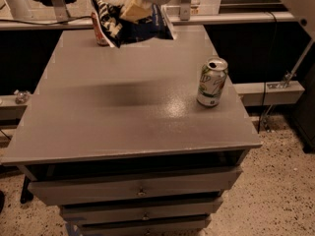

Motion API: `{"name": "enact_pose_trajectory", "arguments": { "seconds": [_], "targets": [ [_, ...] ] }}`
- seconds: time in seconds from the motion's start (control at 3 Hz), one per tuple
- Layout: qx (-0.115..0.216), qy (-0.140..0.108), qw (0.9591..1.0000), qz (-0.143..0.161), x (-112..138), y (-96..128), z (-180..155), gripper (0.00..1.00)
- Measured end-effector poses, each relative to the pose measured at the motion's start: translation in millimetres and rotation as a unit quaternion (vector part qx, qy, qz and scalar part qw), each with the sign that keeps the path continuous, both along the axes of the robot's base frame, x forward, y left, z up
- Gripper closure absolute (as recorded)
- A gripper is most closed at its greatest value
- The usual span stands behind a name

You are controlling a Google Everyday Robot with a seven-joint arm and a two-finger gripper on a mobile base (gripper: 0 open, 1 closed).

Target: Move blue chip bag near coke can

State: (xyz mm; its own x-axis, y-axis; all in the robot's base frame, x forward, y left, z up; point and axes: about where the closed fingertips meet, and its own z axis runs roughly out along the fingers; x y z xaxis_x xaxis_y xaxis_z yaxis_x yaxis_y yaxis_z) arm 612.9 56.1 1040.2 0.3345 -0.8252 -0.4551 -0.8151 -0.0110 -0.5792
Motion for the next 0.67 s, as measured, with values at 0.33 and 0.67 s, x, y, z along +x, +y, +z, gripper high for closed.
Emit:
{"name": "enact_pose_trajectory", "arguments": {
  "seconds": [0.33, 0.67],
  "targets": [
    [-0.002, 0.003, 1.0, 0.001, -0.9, 1.1, -3.7, 1.0],
    [0.006, -0.018, 0.9998, -0.011, 18.5, -15.4, -8.1, 1.0]
  ]
}}
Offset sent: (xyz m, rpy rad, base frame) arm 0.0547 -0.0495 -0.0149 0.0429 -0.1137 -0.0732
